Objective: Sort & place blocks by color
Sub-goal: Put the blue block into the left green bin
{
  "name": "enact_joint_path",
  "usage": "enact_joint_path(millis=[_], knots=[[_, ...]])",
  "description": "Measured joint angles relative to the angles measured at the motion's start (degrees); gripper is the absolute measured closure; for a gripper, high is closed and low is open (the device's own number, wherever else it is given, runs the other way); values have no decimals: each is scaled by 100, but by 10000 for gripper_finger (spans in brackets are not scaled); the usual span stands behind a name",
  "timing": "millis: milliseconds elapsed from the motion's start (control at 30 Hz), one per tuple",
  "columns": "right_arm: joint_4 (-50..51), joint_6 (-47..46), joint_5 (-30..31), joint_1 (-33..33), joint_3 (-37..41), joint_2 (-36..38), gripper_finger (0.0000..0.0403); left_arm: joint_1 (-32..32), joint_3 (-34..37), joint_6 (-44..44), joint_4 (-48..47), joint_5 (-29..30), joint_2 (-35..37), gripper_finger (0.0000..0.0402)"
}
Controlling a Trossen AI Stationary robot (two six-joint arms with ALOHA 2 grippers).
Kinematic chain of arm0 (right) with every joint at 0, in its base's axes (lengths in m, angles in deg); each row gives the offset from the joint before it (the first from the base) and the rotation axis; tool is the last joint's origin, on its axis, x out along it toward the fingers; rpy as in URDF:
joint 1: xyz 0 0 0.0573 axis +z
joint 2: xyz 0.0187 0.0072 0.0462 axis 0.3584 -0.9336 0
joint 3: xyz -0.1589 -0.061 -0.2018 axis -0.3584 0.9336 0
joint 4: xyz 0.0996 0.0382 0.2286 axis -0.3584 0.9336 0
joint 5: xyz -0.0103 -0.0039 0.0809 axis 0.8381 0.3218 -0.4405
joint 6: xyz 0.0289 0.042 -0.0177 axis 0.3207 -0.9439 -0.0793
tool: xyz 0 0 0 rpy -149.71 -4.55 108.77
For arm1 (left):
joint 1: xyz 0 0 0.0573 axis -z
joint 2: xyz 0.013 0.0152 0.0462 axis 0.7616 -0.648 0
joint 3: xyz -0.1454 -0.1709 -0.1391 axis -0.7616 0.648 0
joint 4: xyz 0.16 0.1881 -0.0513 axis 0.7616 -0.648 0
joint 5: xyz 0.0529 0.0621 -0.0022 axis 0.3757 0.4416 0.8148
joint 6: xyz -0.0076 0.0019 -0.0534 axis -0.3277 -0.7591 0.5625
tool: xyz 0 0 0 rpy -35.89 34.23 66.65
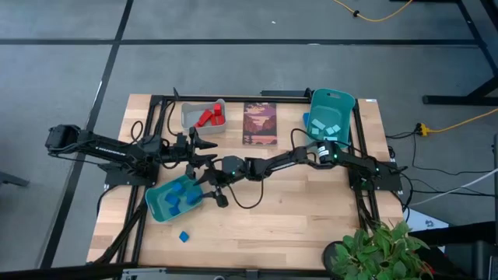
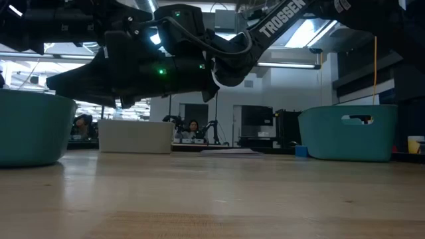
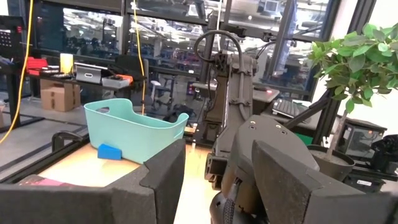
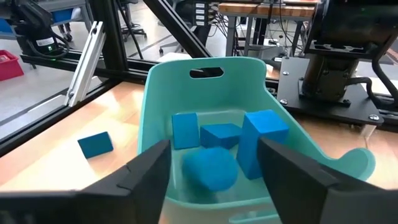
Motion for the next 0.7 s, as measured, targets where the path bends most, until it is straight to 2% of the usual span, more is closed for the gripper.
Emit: enact_joint_path(millis=[167, 300, 467, 600, 700], knots=[[-28, -8, 2, 0, 0, 10, 142, 0, 0, 2, 0, 0, 0, 223], [137, 12, -112, -58, 0, 138, 143, -1, 0, 2, 0, 1, -1, 223], [784, 245, -426, -211, 312, 674, 150, -2, 0, 0, -4, 2, -1, 223], [958, 470, -423, -309, 1086, 1325, 155, 0, 0, 0, -4, 2, -1, 223], [667, 540, -81, -379, 2084, 2000, 158, 0, 0, 0, -7, 2, 0, 223]])
